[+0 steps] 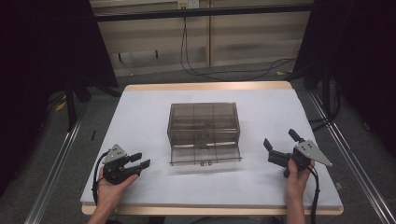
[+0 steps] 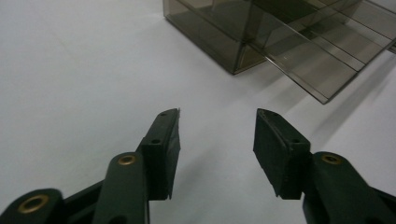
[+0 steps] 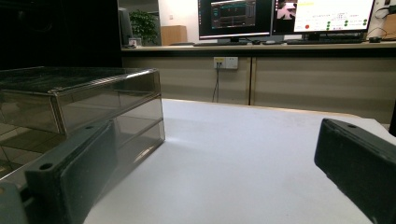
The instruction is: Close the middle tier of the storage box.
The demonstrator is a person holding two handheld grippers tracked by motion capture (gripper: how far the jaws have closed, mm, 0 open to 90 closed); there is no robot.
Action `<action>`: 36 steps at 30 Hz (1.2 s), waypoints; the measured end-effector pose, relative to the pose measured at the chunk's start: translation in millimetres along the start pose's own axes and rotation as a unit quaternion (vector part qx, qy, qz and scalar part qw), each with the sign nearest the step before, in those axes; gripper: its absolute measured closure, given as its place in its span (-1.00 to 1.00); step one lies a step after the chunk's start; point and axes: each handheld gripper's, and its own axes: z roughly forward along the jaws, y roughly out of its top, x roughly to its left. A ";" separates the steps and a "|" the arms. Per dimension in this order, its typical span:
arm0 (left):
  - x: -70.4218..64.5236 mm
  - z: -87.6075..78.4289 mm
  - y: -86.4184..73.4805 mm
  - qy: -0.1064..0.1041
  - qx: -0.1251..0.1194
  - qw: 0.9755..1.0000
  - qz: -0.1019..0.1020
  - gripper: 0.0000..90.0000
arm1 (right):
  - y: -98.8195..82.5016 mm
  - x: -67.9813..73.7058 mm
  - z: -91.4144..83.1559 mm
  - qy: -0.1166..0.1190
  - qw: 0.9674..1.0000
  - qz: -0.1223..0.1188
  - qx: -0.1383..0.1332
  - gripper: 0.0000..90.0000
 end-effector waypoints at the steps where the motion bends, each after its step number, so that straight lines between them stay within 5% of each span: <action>1: -1.4 0.3 0.1 -0.003 0.001 1.000 0.000 0.18 | 0.0 -0.1 0.0 0.000 1.000 -0.001 0.000 -1.00; 5: -3.1 -0.6 -0.3 -0.021 -0.005 1.000 -0.016 0.22 | 0.0 0.1 -0.1 0.001 1.000 -0.002 0.000 -1.00; 10: -8.8 -3.4 0.6 -0.008 -0.005 1.000 -0.011 0.26 | -0.1 0.0 -0.2 0.001 1.000 -0.001 0.000 -1.00; 11: -14.4 -3.9 2.0 -0.007 -0.001 1.000 0.002 0.28 | 0.0 0.0 -0.1 0.001 1.000 -0.001 0.000 -1.00; 15: -23.9 -2.9 5.4 -0.031 0.000 0.999 0.020 0.37 | -0.1 0.0 -0.1 0.001 1.000 -0.002 0.000 -1.00; 19: -28.5 -1.7 7.0 -0.042 0.000 0.999 0.010 0.55 | -0.1 0.0 -0.1 0.001 1.000 -0.001 0.000 -1.00; 30: -44.1 2.1 9.7 -0.088 0.021 0.993 0.070 0.90 | 0.0 -0.1 0.1 0.001 1.000 0.000 -0.001 -1.00; 36: -47.2 2.4 9.2 -0.110 0.020 0.991 0.073 0.98 | 0.0 0.0 0.0 0.000 1.000 0.001 0.000 -1.00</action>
